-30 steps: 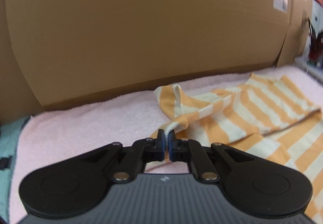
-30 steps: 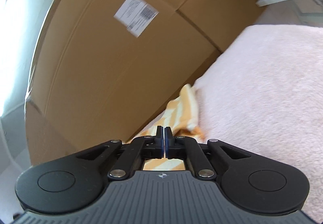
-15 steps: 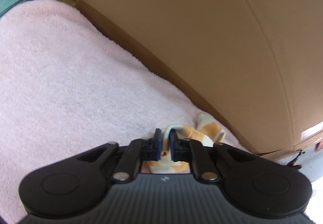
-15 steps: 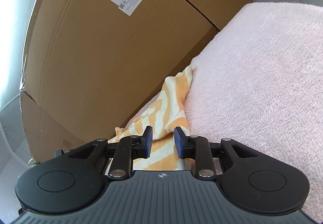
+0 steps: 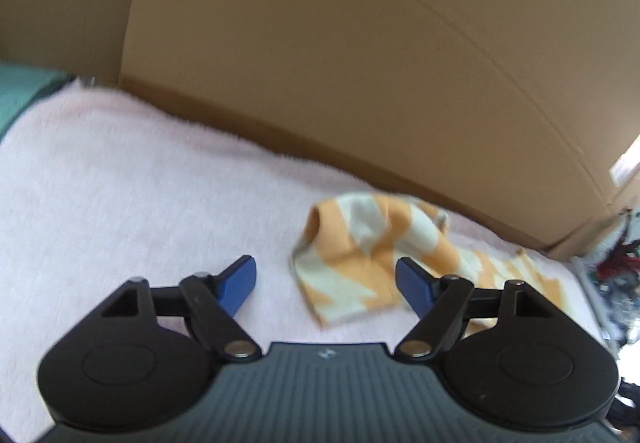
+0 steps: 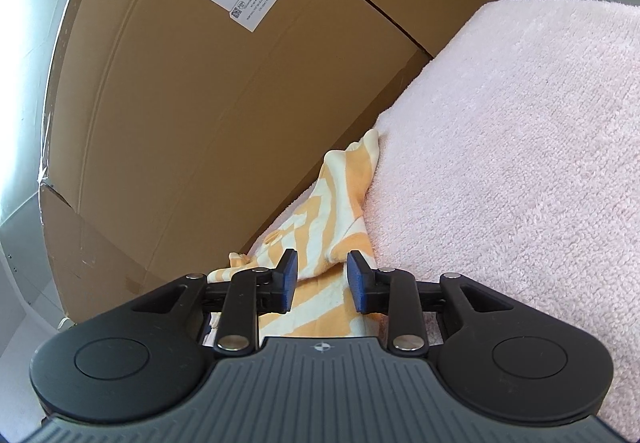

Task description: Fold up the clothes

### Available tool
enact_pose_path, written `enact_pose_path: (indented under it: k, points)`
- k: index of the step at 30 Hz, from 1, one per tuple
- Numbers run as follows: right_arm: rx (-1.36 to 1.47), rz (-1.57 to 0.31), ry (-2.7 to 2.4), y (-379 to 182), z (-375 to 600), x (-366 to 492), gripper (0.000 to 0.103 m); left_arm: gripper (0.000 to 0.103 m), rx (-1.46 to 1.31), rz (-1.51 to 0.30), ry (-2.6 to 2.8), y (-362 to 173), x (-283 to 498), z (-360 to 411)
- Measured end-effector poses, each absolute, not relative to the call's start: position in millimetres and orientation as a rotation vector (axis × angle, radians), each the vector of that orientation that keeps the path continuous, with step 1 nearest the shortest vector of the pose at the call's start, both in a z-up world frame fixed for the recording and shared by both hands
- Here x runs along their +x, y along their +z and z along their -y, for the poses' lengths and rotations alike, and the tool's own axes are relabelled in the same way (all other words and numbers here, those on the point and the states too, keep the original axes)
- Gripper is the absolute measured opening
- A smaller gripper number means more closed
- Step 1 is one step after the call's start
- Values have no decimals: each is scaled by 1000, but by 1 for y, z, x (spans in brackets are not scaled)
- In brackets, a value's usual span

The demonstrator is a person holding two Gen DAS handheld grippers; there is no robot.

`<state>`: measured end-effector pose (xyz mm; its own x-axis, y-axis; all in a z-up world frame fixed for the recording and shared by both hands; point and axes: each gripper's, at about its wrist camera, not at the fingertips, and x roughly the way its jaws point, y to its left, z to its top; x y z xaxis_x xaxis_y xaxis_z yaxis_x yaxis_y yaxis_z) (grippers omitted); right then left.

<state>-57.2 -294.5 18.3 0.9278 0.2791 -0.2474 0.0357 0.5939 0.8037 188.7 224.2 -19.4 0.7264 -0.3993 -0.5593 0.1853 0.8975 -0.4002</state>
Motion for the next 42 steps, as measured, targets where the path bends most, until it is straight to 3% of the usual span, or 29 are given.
enact_pose_path:
  k: [3,4,5,6,7,15,28,30,31,32,36,42]
  points:
    - [932,-368,140,18,295,-57,29,73,-211,-642,-301,-20,195,-202]
    - [932,-367,138,18,296,-58,29,59,-168,-646,-304,-18,194,-194]
    - [933,-367,138,18,296,-58,29,36,-140,-656,-314,-15,192,-188]
    - [934,-367,138,18,296,-58,29,23,-148,-674,-334,-12,190,-187]
    - [934,-366,137,18,296,-58,29,0,-188,-698,-362,-8,187,-189]
    - [938,-363,140,17,296,-58,29,0,-666,-754,-420,20,151,-259]
    - [945,-354,137,17,295,-59,29,0,-823,-844,-315,-21,137,-295]
    - [946,-353,137,18,295,-59,29,16,-779,-826,-307,-19,134,-294]
    - [946,-353,137,18,295,-59,29,47,-757,-817,-304,-18,132,-293]
    - [946,-353,137,18,295,-59,29,65,-734,-802,-311,-17,130,-292]
    - [945,-353,137,18,294,-60,29,81,-649,-761,-372,-21,120,-289]
    - [932,-364,131,20,293,-59,28,83,-573,-724,-425,-22,121,-258]
